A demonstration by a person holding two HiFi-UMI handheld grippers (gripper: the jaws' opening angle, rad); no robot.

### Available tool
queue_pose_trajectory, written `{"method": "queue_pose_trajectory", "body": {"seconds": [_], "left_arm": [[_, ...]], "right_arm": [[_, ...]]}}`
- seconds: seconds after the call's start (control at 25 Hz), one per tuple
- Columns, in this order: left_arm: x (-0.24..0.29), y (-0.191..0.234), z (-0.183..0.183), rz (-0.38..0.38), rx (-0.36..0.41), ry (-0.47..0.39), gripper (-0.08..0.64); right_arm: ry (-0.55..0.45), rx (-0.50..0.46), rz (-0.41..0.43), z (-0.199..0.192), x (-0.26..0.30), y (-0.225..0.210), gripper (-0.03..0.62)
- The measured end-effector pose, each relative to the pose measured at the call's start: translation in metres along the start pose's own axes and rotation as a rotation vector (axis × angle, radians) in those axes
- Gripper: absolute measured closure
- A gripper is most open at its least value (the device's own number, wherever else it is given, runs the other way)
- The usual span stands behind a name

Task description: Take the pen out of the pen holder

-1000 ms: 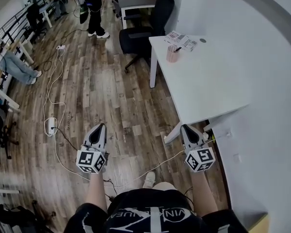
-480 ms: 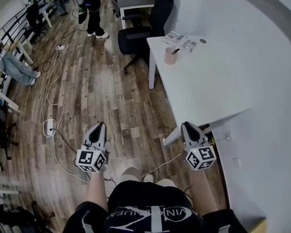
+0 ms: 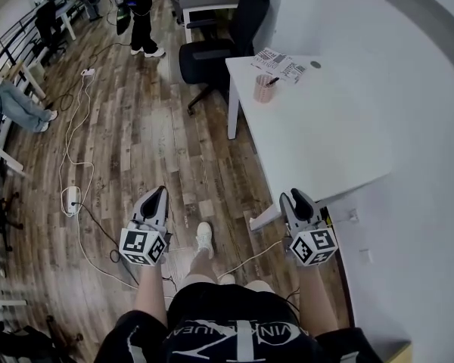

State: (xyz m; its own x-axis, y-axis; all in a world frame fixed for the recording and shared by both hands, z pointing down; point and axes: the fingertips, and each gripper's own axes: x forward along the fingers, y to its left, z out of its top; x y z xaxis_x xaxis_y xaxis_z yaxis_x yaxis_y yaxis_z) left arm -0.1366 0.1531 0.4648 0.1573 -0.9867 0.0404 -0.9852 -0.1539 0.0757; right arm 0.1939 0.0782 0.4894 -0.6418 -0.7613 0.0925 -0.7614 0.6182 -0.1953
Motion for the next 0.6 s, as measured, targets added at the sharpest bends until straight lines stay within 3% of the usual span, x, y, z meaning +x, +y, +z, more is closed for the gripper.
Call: {"method": "queue_pose_trajectory", "body": {"seconds": [0.6], "left_arm": [[0.133, 0.043, 0.015, -0.084, 0.000, -0.003, 0.546]], "right_arm": [[-0.014, 0.037, -0.061, 0.029, 0.098, -0.046, 0.425]]}}
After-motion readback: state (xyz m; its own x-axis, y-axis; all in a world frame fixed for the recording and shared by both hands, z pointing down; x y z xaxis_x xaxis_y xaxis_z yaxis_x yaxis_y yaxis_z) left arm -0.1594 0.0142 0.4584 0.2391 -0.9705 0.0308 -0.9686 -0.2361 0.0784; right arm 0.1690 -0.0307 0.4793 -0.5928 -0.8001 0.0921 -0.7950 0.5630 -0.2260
